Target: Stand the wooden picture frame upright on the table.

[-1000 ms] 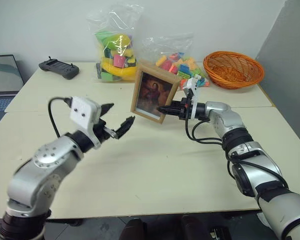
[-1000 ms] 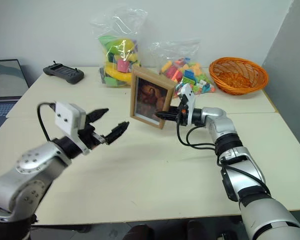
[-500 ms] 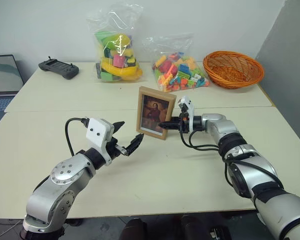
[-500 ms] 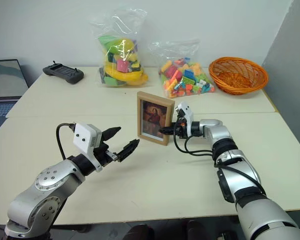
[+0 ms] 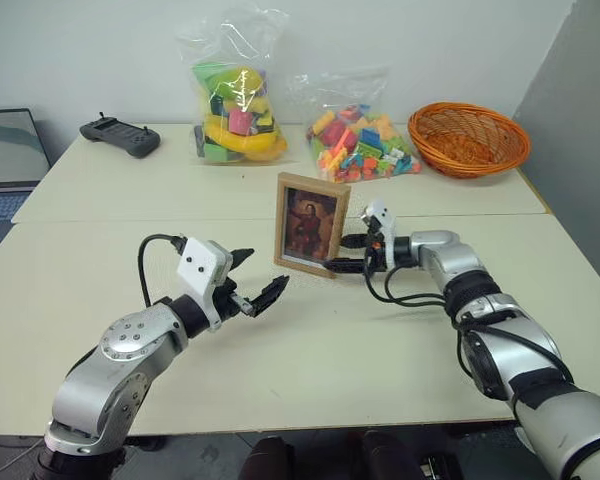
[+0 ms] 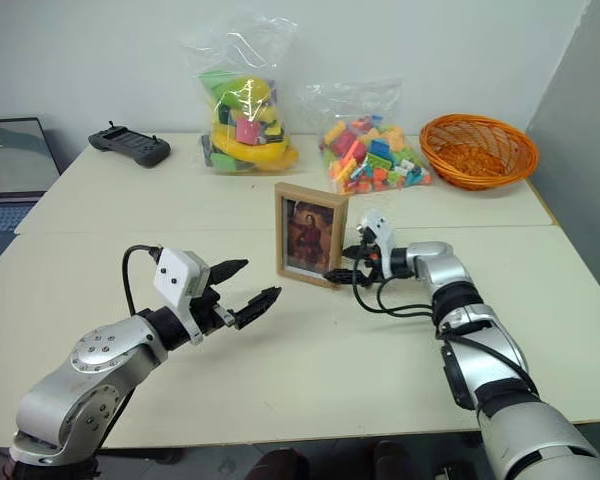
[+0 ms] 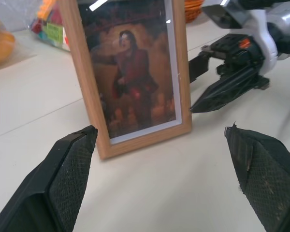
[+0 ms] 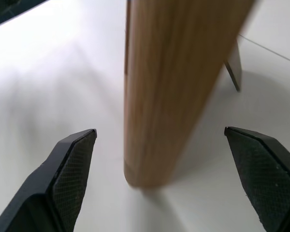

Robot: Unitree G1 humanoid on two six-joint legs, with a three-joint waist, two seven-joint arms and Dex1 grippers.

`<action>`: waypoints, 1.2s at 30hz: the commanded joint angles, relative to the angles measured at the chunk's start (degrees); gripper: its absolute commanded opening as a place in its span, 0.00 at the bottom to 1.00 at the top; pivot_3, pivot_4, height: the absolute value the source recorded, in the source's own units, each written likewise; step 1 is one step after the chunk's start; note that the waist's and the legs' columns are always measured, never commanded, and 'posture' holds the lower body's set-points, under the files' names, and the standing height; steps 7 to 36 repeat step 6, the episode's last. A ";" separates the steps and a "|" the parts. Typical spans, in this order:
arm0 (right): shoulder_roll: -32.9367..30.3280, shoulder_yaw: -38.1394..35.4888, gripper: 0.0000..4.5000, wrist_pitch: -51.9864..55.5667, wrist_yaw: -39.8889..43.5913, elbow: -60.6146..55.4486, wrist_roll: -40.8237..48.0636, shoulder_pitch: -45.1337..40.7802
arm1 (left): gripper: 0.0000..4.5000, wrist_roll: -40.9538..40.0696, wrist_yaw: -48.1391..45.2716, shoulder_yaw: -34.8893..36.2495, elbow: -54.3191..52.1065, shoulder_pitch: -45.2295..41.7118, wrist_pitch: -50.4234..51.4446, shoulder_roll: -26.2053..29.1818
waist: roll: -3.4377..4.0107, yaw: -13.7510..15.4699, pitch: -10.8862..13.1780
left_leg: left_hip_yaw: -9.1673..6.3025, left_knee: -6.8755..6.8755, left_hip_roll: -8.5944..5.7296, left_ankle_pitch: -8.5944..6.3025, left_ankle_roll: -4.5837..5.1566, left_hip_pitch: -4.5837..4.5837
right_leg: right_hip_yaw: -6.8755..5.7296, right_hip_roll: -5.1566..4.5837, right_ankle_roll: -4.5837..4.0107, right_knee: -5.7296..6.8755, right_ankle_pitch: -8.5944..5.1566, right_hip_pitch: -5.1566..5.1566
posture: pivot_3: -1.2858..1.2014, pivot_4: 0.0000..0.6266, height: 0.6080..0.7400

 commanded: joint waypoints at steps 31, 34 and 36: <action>-13.07 -4.48 0.99 16.13 0.08 -45.05 8.13 14.44 | 1.00 -8.96 -17.21 9.71 14.80 -10.94 8.72 14.30 | 0.07 -0.27 0.04 | -0.09 -0.04 0.05 -0.01 0.01 0.01 | -0.03 0.09 0.01 0.01 -0.01 -0.05 | 0.52 0.24 1.00; -13.07 -4.48 0.99 16.13 0.08 -45.05 8.13 14.44 | 1.00 -8.96 -17.21 9.71 14.80 -10.94 8.72 14.30 | 0.07 -0.27 0.04 | -0.09 -0.04 0.05 -0.01 0.01 0.01 | -0.03 0.09 0.01 0.01 -0.01 -0.05 | 0.52 0.24 1.00; -13.07 -4.48 0.99 16.13 0.08 -45.05 8.13 14.44 | 1.00 -8.96 -17.21 9.71 14.80 -10.94 8.72 14.30 | 0.07 -0.27 0.04 | -0.09 -0.04 0.05 -0.01 0.01 0.01 | -0.03 0.09 0.01 0.01 -0.01 -0.05 | 0.52 0.24 1.00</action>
